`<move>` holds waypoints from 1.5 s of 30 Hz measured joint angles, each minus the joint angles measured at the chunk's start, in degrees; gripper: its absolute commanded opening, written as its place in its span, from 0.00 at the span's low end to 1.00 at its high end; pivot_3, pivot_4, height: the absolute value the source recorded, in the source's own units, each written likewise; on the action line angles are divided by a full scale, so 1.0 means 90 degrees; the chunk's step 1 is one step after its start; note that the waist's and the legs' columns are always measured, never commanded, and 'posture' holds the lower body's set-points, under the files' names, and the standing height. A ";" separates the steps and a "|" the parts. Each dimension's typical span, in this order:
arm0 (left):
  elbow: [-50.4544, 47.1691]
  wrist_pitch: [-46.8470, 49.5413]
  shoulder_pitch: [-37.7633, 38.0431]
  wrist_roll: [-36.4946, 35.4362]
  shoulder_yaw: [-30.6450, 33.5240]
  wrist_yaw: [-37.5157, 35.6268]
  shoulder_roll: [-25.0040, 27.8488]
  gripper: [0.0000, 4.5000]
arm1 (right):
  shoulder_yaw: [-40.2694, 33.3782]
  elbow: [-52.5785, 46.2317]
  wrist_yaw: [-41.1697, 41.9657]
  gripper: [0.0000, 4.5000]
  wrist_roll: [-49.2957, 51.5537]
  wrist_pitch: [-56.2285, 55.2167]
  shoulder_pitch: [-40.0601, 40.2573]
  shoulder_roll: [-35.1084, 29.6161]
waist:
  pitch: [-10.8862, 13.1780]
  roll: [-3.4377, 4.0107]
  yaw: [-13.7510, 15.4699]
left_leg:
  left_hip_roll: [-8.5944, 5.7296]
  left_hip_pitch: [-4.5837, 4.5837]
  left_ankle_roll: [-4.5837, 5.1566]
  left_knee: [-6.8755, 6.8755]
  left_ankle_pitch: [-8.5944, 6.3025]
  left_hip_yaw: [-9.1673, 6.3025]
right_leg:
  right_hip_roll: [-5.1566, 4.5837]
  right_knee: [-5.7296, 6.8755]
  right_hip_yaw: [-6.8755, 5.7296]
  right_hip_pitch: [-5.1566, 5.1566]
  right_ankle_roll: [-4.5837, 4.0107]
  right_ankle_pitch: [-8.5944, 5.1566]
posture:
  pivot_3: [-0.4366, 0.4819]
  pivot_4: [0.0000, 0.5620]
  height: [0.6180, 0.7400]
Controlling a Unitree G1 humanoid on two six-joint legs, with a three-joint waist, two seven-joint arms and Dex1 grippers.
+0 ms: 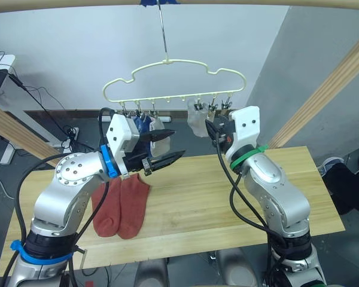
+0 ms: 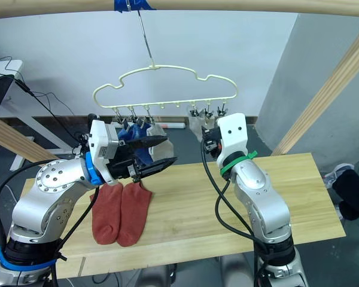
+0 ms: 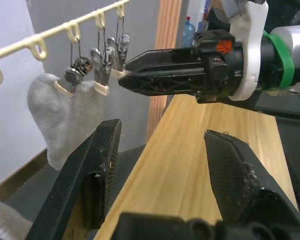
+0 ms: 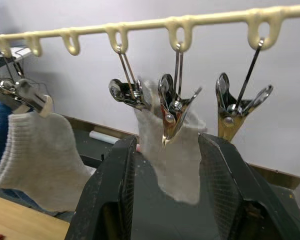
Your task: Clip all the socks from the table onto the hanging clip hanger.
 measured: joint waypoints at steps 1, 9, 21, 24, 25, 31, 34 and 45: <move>0.0000 0.0002 0.0000 0.0003 0.0000 -0.0001 -0.0002 0.65 | -0.0013 0.0081 -0.0022 0.44 -0.0023 -0.0014 -0.0047 0.0034 | 0.0000 0.0000 -0.0001 | 0.0000 0.0000 0.0000 0.0000 0.0000 0.0000 | 0.0000 0.0000 0.0000 0.0000 0.0000 0.0000 | 0.38 0.49 1.00; 0.0002 0.0002 -0.0044 0.0013 -0.0004 -0.0014 -0.0011 0.65 | -0.0023 0.0375 -0.0084 0.44 -0.0161 -0.0242 -0.0160 0.0220 | 0.0000 0.0000 0.0007 | -0.0001 -0.0001 0.0000 0.0000 0.0000 0.0001 | -0.0002 0.0000 0.0000 0.0000 -0.0001 0.0000 | 0.38 0.48 1.00; 0.0001 0.0002 -0.0043 0.0025 -0.0005 -0.0017 -0.0011 0.65 | -0.0141 0.0628 -0.0386 0.44 -0.0308 -0.0372 -0.0365 0.0805 | 0.0000 0.0000 0.0005 | 0.0000 0.0000 0.0000 0.0001 0.0000 -0.0001 | -0.0002 0.0007 -0.0001 -0.0001 -0.0008 0.0005 | 0.38 0.46 1.00; 0.0001 0.0002 -0.0043 0.0026 -0.0006 -0.0020 -0.0011 0.65 | -0.0131 0.0792 -0.0612 0.44 -0.0478 -0.0430 -0.0401 0.0991 | 0.0000 0.0000 0.0005 | 0.0000 0.0000 0.0000 0.0001 0.0000 -0.0001 | -0.0002 0.0007 -0.0001 -0.0001 -0.0028 0.0016 | 0.38 0.45 1.00; 0.0002 0.0002 -0.0043 0.0028 -0.0006 -0.0020 -0.0011 0.65 | -0.0132 0.0851 -0.0690 0.44 -0.0525 -0.0462 -0.0424 0.1047 | -0.0001 0.0000 0.0005 | 0.0000 0.0000 0.0000 0.0001 0.0000 -0.0001 | -0.0002 0.0007 -0.0001 -0.0001 -0.0028 0.0016 | 0.38 0.45 1.00; 0.0004 0.0002 -0.0043 0.0032 -0.0006 -0.0016 -0.0011 0.65 | -0.0132 0.1140 -0.1045 0.44 -0.0784 -0.0812 -0.0588 0.1395 | -0.0001 0.0000 0.0006 | 0.0000 0.0000 -0.0001 0.0001 0.0000 -0.0002 | -0.0003 0.0008 -0.0002 -0.0001 -0.0030 0.0017 | 0.39 0.45 1.00; 0.0004 0.0002 -0.0043 0.0039 -0.0006 -0.0014 -0.0011 0.65 | -0.0136 0.1255 -0.1124 0.44 -0.0865 -0.0915 -0.0588 0.1406 | -0.0001 0.0000 0.0008 | -0.0001 -0.0001 0.0000 0.0001 0.0000 -0.0001 | -0.0004 0.0007 -0.0002 -0.0001 -0.0031 0.0018 | 0.39 0.45 1.00; 0.0004 0.0002 -0.0030 0.0049 -0.0006 -0.0008 -0.0011 0.65 | -0.0209 0.1528 -0.1353 0.44 -0.0749 -0.1066 -0.0593 0.1421 | -0.0001 0.0000 0.0012 | -0.0001 0.0000 0.0000 0.0002 0.0000 -0.0002 | -0.0004 0.0010 -0.0003 -0.0001 -0.0032 0.0019 | 0.40 0.44 1.00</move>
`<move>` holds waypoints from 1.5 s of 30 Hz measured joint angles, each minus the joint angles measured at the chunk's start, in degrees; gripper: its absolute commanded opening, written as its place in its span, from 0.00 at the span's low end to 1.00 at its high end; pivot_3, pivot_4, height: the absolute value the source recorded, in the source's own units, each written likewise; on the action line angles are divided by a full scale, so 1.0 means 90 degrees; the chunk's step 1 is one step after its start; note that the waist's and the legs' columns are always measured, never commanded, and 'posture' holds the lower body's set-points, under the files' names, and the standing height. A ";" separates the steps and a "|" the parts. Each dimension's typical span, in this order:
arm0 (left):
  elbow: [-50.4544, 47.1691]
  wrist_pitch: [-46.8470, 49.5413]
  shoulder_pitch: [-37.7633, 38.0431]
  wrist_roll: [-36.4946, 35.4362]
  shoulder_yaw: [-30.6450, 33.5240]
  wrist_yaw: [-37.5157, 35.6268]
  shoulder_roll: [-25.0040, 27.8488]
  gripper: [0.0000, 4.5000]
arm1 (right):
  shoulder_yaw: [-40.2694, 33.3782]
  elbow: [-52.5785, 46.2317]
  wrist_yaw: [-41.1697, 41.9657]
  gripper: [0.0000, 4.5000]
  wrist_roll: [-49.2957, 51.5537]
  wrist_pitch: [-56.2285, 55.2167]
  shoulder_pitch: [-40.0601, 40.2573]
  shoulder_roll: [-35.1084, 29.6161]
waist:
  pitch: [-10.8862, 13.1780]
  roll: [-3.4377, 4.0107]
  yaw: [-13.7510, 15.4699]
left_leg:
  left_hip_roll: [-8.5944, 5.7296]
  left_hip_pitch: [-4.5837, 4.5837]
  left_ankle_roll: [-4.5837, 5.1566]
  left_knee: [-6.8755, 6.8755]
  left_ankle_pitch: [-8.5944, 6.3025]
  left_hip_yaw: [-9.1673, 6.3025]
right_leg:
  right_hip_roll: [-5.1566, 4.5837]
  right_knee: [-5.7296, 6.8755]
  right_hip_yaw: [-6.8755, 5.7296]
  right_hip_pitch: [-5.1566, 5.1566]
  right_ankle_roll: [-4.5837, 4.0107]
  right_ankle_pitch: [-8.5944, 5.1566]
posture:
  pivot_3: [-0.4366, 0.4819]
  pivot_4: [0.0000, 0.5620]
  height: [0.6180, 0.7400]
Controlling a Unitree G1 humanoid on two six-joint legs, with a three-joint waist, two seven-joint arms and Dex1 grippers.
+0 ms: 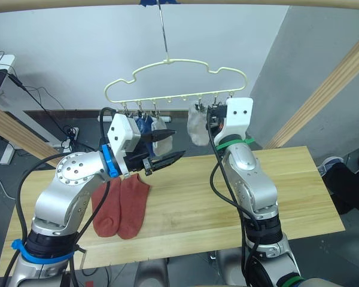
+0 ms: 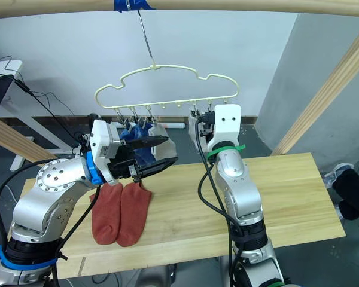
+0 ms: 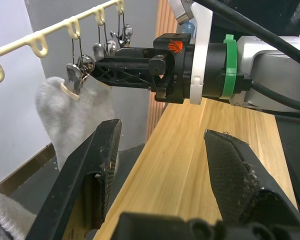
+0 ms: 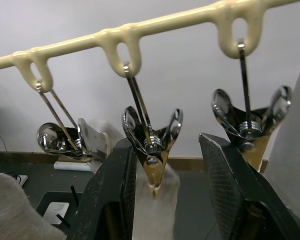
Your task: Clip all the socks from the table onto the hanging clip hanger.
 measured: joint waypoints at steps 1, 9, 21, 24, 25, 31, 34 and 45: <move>0.0000 0.0000 0.0006 0.0001 0.0000 0.0003 0.0000 0.65 | 0.0002 0.0000 -0.0012 0.44 0.0010 0.0000 -0.0001 0.0001 | 0.0000 0.0000 0.0000 | 0.0000 0.0000 0.0000 0.0000 0.0000 0.0000 | 0.0000 0.0000 0.0000 0.0000 0.0000 0.0000 | 0.40 0.44 1.00; -0.0001 0.0000 0.0088 0.0009 0.0000 0.0045 0.0000 0.65 | 0.0016 0.0000 -0.0277 0.44 0.0215 0.0012 -0.0031 0.0006 | -0.0001 0.0000 0.0001 | 0.0000 0.0001 0.0000 0.0002 0.0000 -0.0001 | 0.0000 0.0005 0.0000 0.0000 -0.0001 0.0001 | 0.40 0.43 1.00; -0.0004 -0.0001 0.0129 0.0016 0.0000 0.0134 -0.0004 0.65 | 0.0053 -0.0001 -0.0385 0.44 0.0500 0.0063 -0.0073 0.0004 | -0.0001 -0.0001 0.0002 | 0.0000 0.0001 0.0000 0.0004 0.0000 -0.0001 | -0.0001 0.0007 -0.0001 0.0000 -0.0001 0.0001 | 0.40 0.43 1.00; -0.0005 -0.0001 0.0151 0.0016 -0.0001 0.0134 -0.0005 0.65 | 0.0060 -0.0001 -0.0402 0.44 0.0515 0.0084 -0.0103 0.0001 | -0.0001 -0.0001 0.0003 | 0.0000 0.0001 0.0000 0.0004 0.0000 -0.0001 | -0.0001 0.0008 -0.0001 0.0000 -0.0001 0.0001 | 0.40 0.43 1.00; -0.0005 -0.0001 0.0155 0.0016 -0.0001 0.0134 -0.0005 0.65 | 0.0059 -0.0001 -0.0412 0.44 0.0518 0.0085 -0.0116 0.0000 | -0.0001 -0.0001 0.0003 | 0.0000 0.0001 0.0000 0.0005 0.0000 -0.0001 | -0.0001 0.0008 -0.0001 0.0000 -0.0001 0.0001 | 0.40 0.43 1.00; -0.0006 -0.0001 0.0162 0.0016 -0.0003 0.0138 -0.0026 0.65 | 0.0032 -0.0001 -0.0522 0.44 0.0605 0.0085 -0.0177 -0.0007 | -0.0001 -0.0001 0.0003 | 0.0000 0.0000 0.0000 0.0005 0.0000 -0.0001 | -0.0001 0.0009 -0.0001 0.0000 -0.0002 0.0001 | 0.40 0.43 1.00; -0.0006 -0.0001 0.0162 0.0020 -0.0020 0.0141 -0.0054 0.65 | 0.0009 -0.0001 -0.0589 0.44 0.0669 0.0077 -0.0202 -0.0009 | -0.0002 -0.0002 0.0003 | 0.0000 0.0001 0.0000 0.0005 0.0000 -0.0001 | -0.0001 0.0009 -0.0001 0.0000 -0.0002 0.0001 | 0.40 0.43 1.00; -0.0033 -0.0001 0.0165 0.0046 -0.0053 0.0138 -0.0058 0.65 | 0.0007 -0.0001 -0.0709 0.44 0.0850 0.0060 -0.0370 -0.0033 | -0.0005 -0.0002 0.0003 | 0.0000 0.0001 0.0000 0.0007 0.0000 -0.0001 | -0.0001 0.0011 -0.0001 0.0001 -0.0003 0.0002 | 0.39 0.42 1.00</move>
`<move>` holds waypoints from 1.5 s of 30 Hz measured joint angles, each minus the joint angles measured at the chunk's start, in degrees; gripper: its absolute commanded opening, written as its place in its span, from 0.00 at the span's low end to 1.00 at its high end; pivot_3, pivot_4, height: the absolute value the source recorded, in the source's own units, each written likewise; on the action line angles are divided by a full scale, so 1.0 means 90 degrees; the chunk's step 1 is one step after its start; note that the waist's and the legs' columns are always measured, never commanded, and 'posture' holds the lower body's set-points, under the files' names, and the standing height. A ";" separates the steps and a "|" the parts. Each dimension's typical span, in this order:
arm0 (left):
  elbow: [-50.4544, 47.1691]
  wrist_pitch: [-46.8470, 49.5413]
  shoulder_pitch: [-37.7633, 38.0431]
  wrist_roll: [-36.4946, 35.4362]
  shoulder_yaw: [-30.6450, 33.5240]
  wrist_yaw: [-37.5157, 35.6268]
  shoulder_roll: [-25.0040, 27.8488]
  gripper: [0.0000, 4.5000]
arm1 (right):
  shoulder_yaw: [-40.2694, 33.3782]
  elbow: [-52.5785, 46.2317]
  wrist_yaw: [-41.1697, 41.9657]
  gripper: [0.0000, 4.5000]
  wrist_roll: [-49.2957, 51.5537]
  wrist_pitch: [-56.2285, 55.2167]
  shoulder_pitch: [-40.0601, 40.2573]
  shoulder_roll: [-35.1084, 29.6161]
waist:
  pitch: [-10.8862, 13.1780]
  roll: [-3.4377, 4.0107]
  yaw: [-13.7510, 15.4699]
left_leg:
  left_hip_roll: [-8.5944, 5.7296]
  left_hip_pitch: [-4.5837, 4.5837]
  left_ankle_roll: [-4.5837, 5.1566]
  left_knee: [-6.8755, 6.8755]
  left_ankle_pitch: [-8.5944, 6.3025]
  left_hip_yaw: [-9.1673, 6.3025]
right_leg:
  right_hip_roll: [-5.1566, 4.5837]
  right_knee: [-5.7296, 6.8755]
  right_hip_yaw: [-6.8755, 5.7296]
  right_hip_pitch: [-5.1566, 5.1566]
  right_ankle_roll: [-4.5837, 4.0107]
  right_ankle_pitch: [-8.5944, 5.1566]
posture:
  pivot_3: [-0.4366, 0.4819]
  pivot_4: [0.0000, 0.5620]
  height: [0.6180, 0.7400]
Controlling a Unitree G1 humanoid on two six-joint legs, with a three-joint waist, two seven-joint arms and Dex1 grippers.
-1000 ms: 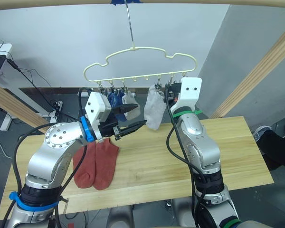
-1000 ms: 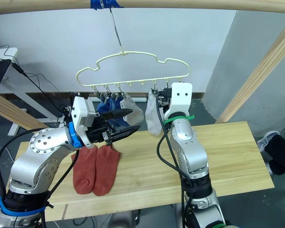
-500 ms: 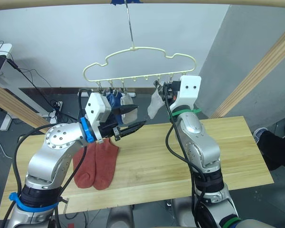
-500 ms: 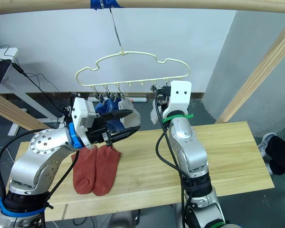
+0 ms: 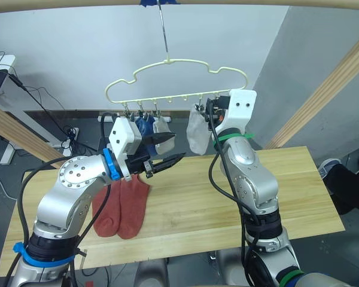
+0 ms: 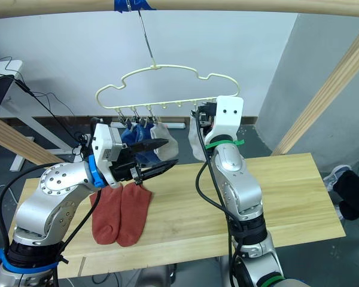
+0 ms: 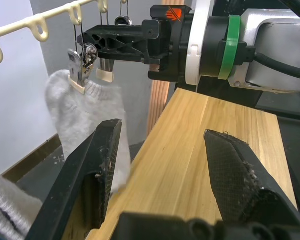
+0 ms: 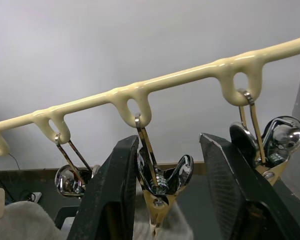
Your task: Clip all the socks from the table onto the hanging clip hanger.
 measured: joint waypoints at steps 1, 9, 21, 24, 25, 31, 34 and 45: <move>0.0000 0.0000 0.0000 0.0001 0.0000 0.0000 -0.0001 0.65 | 0.0002 0.0000 -0.0005 0.44 0.0032 0.0000 0.0000 0.0000 | 0.0000 0.0000 0.0000 | 0.0000 0.0000 0.0000 0.0000 0.0000 0.0000 | 0.0000 0.0000 0.0000 0.0000 0.0000 0.0000 | 0.39 0.42 1.00; 0.0000 0.0000 0.0006 0.0006 -0.0005 0.0000 -0.0002 0.65 | 0.0005 0.0000 -0.0107 0.44 0.0168 0.0000 -0.0004 0.0000 | -0.0001 0.0000 0.0000 | 0.0000 0.0000 0.0000 0.0001 0.0000 0.0000 | 0.0000 0.0001 0.0000 0.0000 -0.0001 0.0001 | 0.39 0.42 1.00; -0.0003 0.0000 0.0076 0.0033 -0.0105 0.0014 -0.0008 0.65 | 0.0050 -0.0105 -0.0240 0.02 0.0411 0.0000 -0.0013 0.0000 | -0.0006 -0.0001 0.0001 | 0.0000 0.0000 0.0000 0.0003 0.0000 -0.0001 | -0.0001 0.0003 -0.0001 0.0001 -0.0001 0.0001 | 0.39 0.42 1.00; -0.0006 0.0000 0.0087 0.0055 -0.0106 0.0085 -0.0065 0.65 | 0.0041 -0.0105 -0.0255 0.02 0.0423 0.0000 -0.0027 -0.0002 | -0.0006 -0.0001 0.0002 | 0.0000 0.0000 0.0000 0.0005 0.0000 -0.0001 | -0.0001 0.0004 -0.0001 0.0001 -0.0001 0.0001 | 0.39 0.42 1.00; -0.0008 0.0001 0.0101 0.0055 -0.0106 0.0127 -0.0080 0.65 | 0.0037 -0.0105 -0.0258 0.02 0.0426 0.0000 -0.0047 -0.0004 | -0.0006 -0.0001 0.0002 | 0.0000 0.0000 0.0000 0.0006 0.0000 -0.0001 | -0.0001 0.0004 -0.0001 0.0001 -0.0001 0.0001 | 0.39 0.42 1.00; -0.0093 0.0420 0.0468 0.0028 0.0076 0.0807 -0.0403 0.65 | 0.0000 -0.0104 -0.0262 0.02 0.0426 -0.0037 -0.0184 -0.0019 | -0.0009 0.0000 -0.0015 | 0.0000 0.0002 0.0000 0.0004 0.0000 0.0001 | -0.0003 0.0005 0.0001 0.0001 -0.0002 0.0002 | 0.39 0.42 1.00; -0.0084 0.0522 0.0977 0.0207 0.0210 0.1531 -0.0869 0.77 | -0.0009 -0.0094 -0.0258 0.02 0.0426 -0.0048 -0.0193 -0.0021 | -0.0010 0.0000 -0.0012 | -0.0002 0.0000 0.0000 0.0005 0.0000 -0.0001 | -0.0010 0.0007 -0.0004 0.0001 -0.0002 0.0002 | 0.39 0.43 1.00; 0.0449 0.0569 0.2792 0.1789 0.0419 0.4768 -0.3165 1.00 | -0.0096 -0.0083 -0.0155 0.02 0.0430 0.0043 -0.0244 -0.0031 | -0.0014 -0.0003 0.0030 | -0.0012 0.0001 0.0003 0.0010 0.0000 -0.0010 | -0.0021 0.0009 -0.0014 0.0006 -0.0001 0.0003 | 0.39 0.46 1.00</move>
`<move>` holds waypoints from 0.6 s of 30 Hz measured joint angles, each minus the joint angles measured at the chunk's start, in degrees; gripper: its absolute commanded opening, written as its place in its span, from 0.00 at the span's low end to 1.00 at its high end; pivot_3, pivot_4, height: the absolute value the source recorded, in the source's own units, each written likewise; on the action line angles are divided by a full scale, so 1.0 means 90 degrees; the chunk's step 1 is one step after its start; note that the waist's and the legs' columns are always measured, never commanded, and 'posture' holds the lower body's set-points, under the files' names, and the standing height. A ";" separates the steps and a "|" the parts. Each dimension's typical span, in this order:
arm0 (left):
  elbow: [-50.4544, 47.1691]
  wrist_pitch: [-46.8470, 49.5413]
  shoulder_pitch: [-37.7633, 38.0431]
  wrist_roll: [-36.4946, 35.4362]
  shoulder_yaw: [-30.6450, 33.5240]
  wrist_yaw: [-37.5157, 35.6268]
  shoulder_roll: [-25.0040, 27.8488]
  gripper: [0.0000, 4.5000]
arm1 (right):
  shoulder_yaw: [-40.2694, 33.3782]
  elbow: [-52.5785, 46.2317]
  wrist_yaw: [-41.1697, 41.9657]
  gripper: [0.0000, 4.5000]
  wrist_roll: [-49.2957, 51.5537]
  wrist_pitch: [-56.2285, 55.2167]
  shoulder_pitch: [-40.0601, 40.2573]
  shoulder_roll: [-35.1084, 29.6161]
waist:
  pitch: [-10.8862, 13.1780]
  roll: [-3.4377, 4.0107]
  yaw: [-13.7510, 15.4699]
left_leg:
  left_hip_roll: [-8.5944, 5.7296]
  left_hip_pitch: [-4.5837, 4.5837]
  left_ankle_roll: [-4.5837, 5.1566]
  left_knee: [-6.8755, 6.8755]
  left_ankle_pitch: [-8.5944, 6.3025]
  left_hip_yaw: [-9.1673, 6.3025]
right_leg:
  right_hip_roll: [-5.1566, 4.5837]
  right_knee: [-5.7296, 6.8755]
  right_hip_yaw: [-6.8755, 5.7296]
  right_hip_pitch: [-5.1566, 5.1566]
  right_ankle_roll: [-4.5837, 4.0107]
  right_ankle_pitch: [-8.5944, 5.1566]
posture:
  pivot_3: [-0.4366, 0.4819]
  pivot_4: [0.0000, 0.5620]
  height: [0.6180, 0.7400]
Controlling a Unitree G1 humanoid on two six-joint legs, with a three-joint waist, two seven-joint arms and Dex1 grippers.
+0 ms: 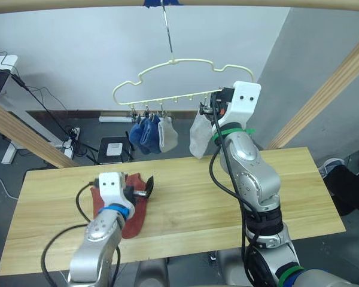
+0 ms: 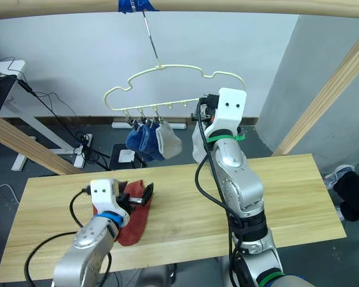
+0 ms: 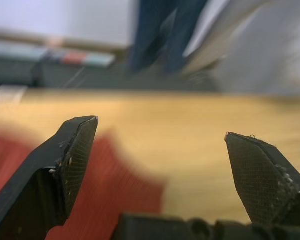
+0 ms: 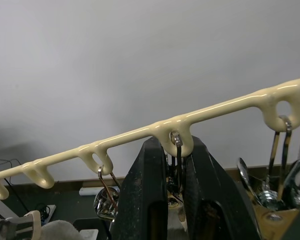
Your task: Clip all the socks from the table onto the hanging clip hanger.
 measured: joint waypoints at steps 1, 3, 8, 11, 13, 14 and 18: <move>0.0079 -0.0008 -0.0039 0.0051 0.0021 0.0174 -0.0123 1.00 | 0.0008 0.0000 0.0019 0.02 0.0003 0.0022 0.0000 0.0000 | 0.0000 -0.0001 0.0002 | 0.0000 0.0000 0.0001 0.0001 0.0001 0.0001 | 0.0000 0.0000 0.0001 0.0001 0.0000 0.0000 | 0.39 0.47 1.00; 0.0264 -0.0007 -0.0177 0.0146 0.0027 0.0289 -0.0152 1.00 | 0.0008 0.0000 0.0037 0.02 0.0004 0.0064 0.0000 0.0000 | 0.0000 -0.0001 -0.0010 | 0.0001 0.0001 0.0007 0.0001 0.0005 0.0002 | 0.0006 -0.0002 0.0003 0.0002 0.0002 0.0006 | 0.39 0.47 1.00; 0.0941 0.0342 -0.0681 0.0132 0.0301 0.0689 -0.0510 1.00 | 0.0036 -0.0012 0.0070 0.02 0.0003 0.0168 0.0000 0.0000 | -0.0002 -0.0003 -0.0022 | 0.0001 0.0003 0.0014 0.0003 0.0009 0.0006 | 0.0010 -0.0003 0.0007 0.0004 0.0002 0.0013 | 0.38 0.47 1.00; 0.1122 0.0601 -0.0746 0.0060 0.0549 0.0903 -0.0671 1.00 | 0.0035 -0.0015 0.0079 0.02 0.0003 0.0209 0.0000 0.0000 | -0.0002 -0.0003 -0.0044 | 0.0002 0.0002 0.0013 0.0000 0.0009 0.0008 | 0.0009 -0.0003 0.0009 0.0002 0.0001 0.0014 | 0.38 0.47 1.00; 0.1114 0.0712 -0.0796 0.0017 0.0619 0.0951 -0.0738 1.00 | 0.0039 -0.0016 0.0091 0.02 0.0004 0.0252 0.0000 0.0000 | -0.0002 -0.0003 -0.0038 | 0.0001 0.0003 0.0013 -0.0002 0.0009 0.0007 | 0.0008 -0.0003 0.0007 0.0002 0.0001 0.0014 | 0.37 0.47 1.00; 0.1113 0.0760 -0.0821 0.0010 0.0619 0.0953 -0.0738 1.00 | 0.0048 -0.0016 0.0105 0.02 0.0004 0.0266 0.0000 0.0000 | -0.0002 -0.0004 -0.0037 | 0.0002 0.0002 0.0013 -0.0002 0.0009 0.0006 | 0.0008 -0.0003 0.0006 0.0003 0.0001 0.0014 | 0.37 0.47 1.00; 0.1112 0.1040 -0.0969 -0.0008 0.0710 0.1055 -0.0779 1.00 | 0.0050 -0.0021 0.0130 0.02 0.0004 0.0296 0.0000 0.0000 | -0.0003 -0.0004 -0.0038 | 0.0000 0.0006 0.0014 0.0001 0.0009 0.0008 | 0.0008 -0.0004 0.0009 0.0006 0.0006 0.0016 | 0.37 0.48 1.00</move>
